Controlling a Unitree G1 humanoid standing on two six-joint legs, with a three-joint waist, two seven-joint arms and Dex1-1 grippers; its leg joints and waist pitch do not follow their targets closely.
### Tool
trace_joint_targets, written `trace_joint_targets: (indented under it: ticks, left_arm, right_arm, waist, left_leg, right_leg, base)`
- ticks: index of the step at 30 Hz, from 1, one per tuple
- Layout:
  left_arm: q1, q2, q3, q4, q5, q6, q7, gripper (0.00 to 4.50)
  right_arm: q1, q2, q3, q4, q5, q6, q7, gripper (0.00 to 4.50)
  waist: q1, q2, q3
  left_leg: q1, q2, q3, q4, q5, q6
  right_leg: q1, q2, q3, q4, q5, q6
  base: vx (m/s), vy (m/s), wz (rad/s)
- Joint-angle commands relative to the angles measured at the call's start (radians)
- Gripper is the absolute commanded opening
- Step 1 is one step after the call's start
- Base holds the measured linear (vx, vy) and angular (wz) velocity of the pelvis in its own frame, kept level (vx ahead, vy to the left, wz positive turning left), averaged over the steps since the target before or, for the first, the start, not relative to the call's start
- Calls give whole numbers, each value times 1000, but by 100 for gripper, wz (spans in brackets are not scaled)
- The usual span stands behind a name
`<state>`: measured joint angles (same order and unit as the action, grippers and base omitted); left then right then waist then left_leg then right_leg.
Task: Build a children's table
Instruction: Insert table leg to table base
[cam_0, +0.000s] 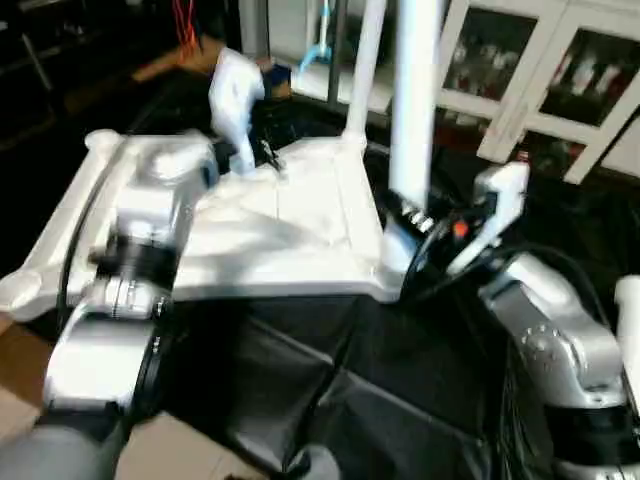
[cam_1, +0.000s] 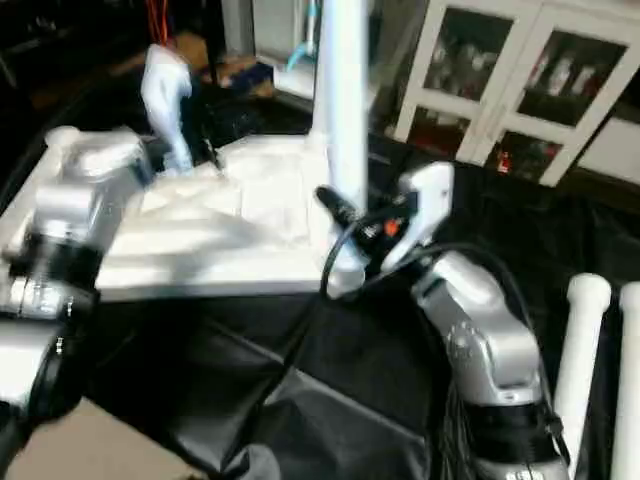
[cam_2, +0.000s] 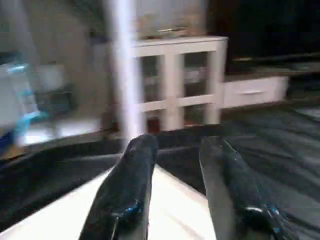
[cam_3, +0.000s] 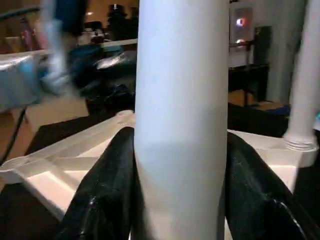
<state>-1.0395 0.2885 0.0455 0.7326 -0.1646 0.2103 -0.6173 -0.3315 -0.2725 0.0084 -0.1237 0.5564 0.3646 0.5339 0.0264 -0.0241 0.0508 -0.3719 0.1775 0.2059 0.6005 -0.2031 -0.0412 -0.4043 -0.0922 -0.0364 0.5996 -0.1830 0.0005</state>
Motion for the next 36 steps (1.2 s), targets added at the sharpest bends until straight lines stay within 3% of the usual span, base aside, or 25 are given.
trace_joint_targets:
  ticks: [1,3,4,7,8,9,10,12,13,15,16,21,22,24,27,29,31,32,33,36]
  left_arm:
    - [-53,-48,-9,12,7,10,65,165]
    - [-72,-81,-17,-48,-15,27,31,165]
    - [-79,-104,-13,-94,-41,41,8,165]
    - [-74,-182,-29,-329,-164,120,-137,165]
    - [-53,-206,-60,-463,-255,162,-210,165]
    - [-44,-210,-70,-501,-281,174,-232,165]
    - [-15,-212,-100,-604,-361,229,-278,165]
    - [0,-211,-122,-653,-399,252,-279,165]
    - [0,-211,-133,-649,-391,238,-256,165]
    - [-4,-214,-132,-630,-375,225,-241,165]
    - [-8,-216,-127,-608,-357,216,-230,165]
    - [-10,-205,-82,-516,-242,170,-182,165]
    - [1,-164,-61,-456,-176,133,-139,165]
    - [13,-133,-65,-440,-162,124,-115,165]
    - [98,-3,-139,-404,-97,81,-148,165]
    - [177,77,-208,-375,-43,32,-228,165]
    - [215,108,-238,-356,-14,-4,-273,165]
    - [215,108,-238,-356,-14,-4,-273,182]
    - [274,131,-275,-325,28,-39,-346,192]
    - [329,122,-310,-305,37,-46,-395,199]
  right_arm:
    - [-11,3,24,9,-33,-5,-3,185]
    - [-12,-4,35,27,-63,-7,-10,185]
    - [-11,-8,39,35,-75,-5,-13,185]
    - [-7,-20,43,64,-116,2,-38,185]
    - [-1,-22,40,69,-130,7,-52,185]
    - [1,-23,39,70,-133,8,-56,185]
    - [7,-24,36,75,-137,8,-63,185]
    - [12,-25,35,78,-139,10,-68,185]
    - [13,-28,38,86,-145,10,-71,185]
    - [11,-27,41,96,-153,8,-71,184]
    - [8,-24,43,103,-157,7,-71,184]
    - [0,-14,42,108,-168,6,-76,184]
    - [-6,-13,32,112,-170,1,-83,184]
    - [-9,-13,24,115,-170,-1,-86,184]
    - [-18,-17,-14,149,-145,4,-79,184]
    - [-33,-15,-48,206,-119,-1,-72,184]
    - [-39,-15,-62,233,-112,-9,-68,184]
    - [-39,-15,-62,233,-112,-9,-68,184]
    - [-38,-13,-84,251,-112,-23,-66,184]
    - [-21,-6,-103,239,-101,-31,-68,184]
  waist:
    - [8,-2,-69]
    - [16,2,-73]
    - [19,-1,-75]
    - [35,-6,-83]
    - [39,-10,-81]
    - [43,-12,-83]
    - [43,-11,-78]
    - [40,-18,-68]
    - [37,-20,-62]
    - [32,-21,-60]
    - [28,-20,-57]
    - [11,-22,-55]
    - [6,-21,-57]
    - [2,-23,-58]
    - [-1,-17,-62]
    - [0,-6,-66]
    - [-3,-4,-70]
    - [3,1,-75]
    - [6,-2,-78]
    - [10,-3,-76]
  left_leg:
    - [20,48,-22,-66,-78,42]
    - [21,48,-21,-62,-3,60]
    - [21,47,-20,-57,27,74]
    - [15,47,-17,-45,120,115]
    - [14,48,-18,-45,132,118]
    - [10,45,-18,-43,145,130]
    - [10,46,-14,-43,122,144]
    - [7,47,-11,-48,42,135]
    - [6,48,-11,-51,-22,118]
    - [7,46,-13,-54,-69,100]
    - [11,45,-14,-58,-123,64]
    - [8,43,-22,-67,-197,12]
    - [4,43,-27,-69,-207,4]
    - [3,42,-29,-70,-214,-2]
    - [3,41,-29,-70,-198,2]
    - [9,42,-26,-68,-169,4]
    - [8,42,-23,-66,-129,4]
    - [15,44,-22,-63,-89,11]
    - [14,42,-21,-59,-42,26]
    - [11,42,-18,-59,-21,53]
  right_leg:
    - [48,-48,35,-46,-22,-239]
    - [48,-46,32,-34,83,-269]
    - [49,-46,32,-30,141,-289]
    - [52,-47,31,-13,269,-332]
    - [54,-53,32,-10,282,-339]
    - [56,-53,31,-7,292,-343]
    - [50,-51,30,-9,266,-352]
    - [50,-52,33,-22,155,-343]
    - [52,-51,33,-31,57,-321]
    - [51,-48,33,-41,-32,-287]
    - [48,-44,34,-55,-142,-240]
    - [41,-40,30,-72,-277,-158]
    - [40,-39,29,-74,-294,-139]
    - [39,-39,28,-72,-301,-129]
    - [36,-38,29,-68,-262,-143]
    - [31,-35,31,-61,-198,-162]
    - [34,-31,30,-50,-118,-187]
    - [32,-31,29,-42,-39,-211]
    - [35,-30,29,-33,43,-234]
    - [41,-36,30,-29,84,-260]
  base:
    - [0,0,0]
    - [0,0,0]
    - [0,0,0]
    - [0,0,0]
    - [0,0,0]
    - [0,0,0]
    - [0,0,0]
    - [0,0,0]
    - [0,0,0]
    - [0,0,0]
    - [-65,-13,1]
    - [-48,-8,1]
    - [0,0,0]
    - [0,0,0]
    - [0,0,0]
    - [0,0,0]
    - [0,0,0]
    - [0,0,0]
    - [0,0,0]
    - [0,0,0]
